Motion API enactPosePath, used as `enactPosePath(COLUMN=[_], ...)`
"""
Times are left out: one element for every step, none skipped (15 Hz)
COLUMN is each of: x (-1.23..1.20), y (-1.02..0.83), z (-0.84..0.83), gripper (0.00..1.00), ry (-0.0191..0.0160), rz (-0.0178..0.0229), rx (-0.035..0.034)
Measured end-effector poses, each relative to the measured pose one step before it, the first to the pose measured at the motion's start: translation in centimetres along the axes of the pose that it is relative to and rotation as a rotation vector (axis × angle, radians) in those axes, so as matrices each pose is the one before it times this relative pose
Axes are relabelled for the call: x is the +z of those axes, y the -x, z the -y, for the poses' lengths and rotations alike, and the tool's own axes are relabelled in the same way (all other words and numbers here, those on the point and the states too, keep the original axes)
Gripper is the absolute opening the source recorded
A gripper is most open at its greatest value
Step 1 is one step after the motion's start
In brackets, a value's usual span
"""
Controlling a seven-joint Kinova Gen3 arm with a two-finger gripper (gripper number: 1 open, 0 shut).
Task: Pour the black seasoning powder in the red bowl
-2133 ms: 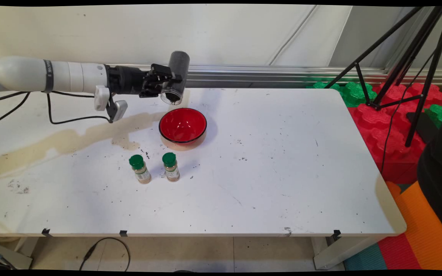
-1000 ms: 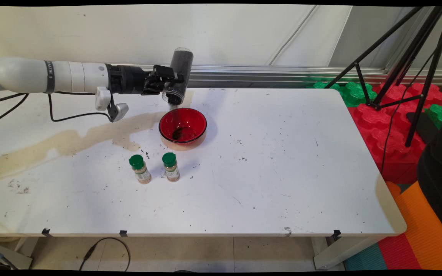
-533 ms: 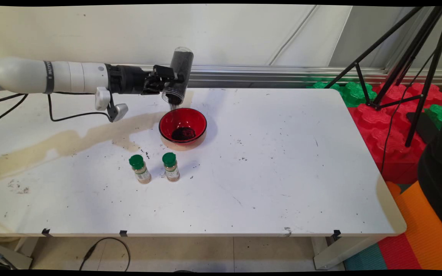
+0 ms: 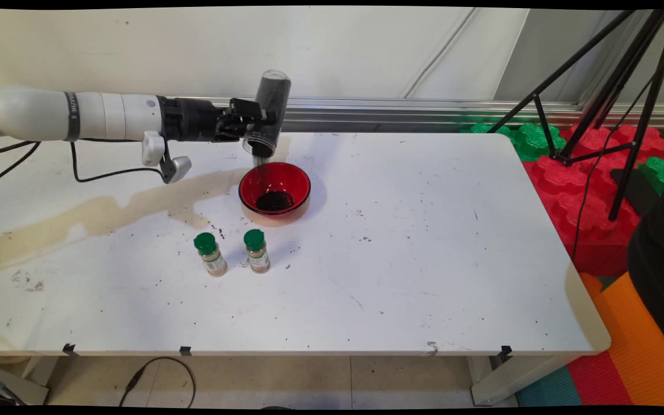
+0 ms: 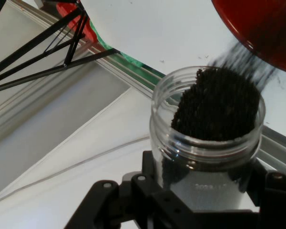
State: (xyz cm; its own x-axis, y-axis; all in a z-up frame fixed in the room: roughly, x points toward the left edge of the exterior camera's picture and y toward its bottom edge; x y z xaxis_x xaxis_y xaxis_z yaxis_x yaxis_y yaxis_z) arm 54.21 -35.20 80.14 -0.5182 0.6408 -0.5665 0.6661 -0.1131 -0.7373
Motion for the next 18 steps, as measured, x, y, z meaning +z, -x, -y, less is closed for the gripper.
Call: enactPosePath(x=[-0.009,-0.012,-0.010,-0.019,-0.011,-0.017,-0.017,-0.021,-0.005,-0.009,-0.022,-0.020,-0.012,-0.014,-0.008,-0.016,-0.011,-0.029], y=[-0.003,-0.007,-0.004,-0.007,-0.003,-0.004,-0.005,-0.006,0.002,-0.003,-0.001,-0.002,0.001,0.004,-0.004,0.000,-0.005,-0.004], z=[0.007,0.011,0.005,0.011,0.009,0.007,0.018,0.016,0.010,0.003,0.007,0.009,0.002,0.008,0.003,0.005,0.005,0.001], gripper=[0.00,0.00,0.00,0.00,0.00,0.00,0.00,0.00,0.00,0.00,0.00,0.00,0.00,0.00,0.00,0.00,0.00,0.00], ry=[-0.00021,-0.00051,-0.00019,-0.00041,-0.00030,-0.00022,-0.00049,-0.00039,-0.00039,-0.00014,-0.00012,-0.00028,-0.00010,-0.00023,-0.00007,-0.00020,-0.00014,-0.00003], rz=[-0.00011,-0.00017,-0.00011,-0.00005,-0.00003,-0.00021,-0.00011,0.00001,-0.00004,-0.00006,0.00015,-0.00004,-0.00016,0.00008,-0.00016,-0.00001,-0.00011,-0.00002], rx=[0.00149,0.00186,0.00135,0.00215,0.00118,0.00193,0.00245,0.00208,0.00166,0.00090,0.00180,0.00222,0.00141,0.00147,0.00084,0.00075,0.00031,-0.00021])
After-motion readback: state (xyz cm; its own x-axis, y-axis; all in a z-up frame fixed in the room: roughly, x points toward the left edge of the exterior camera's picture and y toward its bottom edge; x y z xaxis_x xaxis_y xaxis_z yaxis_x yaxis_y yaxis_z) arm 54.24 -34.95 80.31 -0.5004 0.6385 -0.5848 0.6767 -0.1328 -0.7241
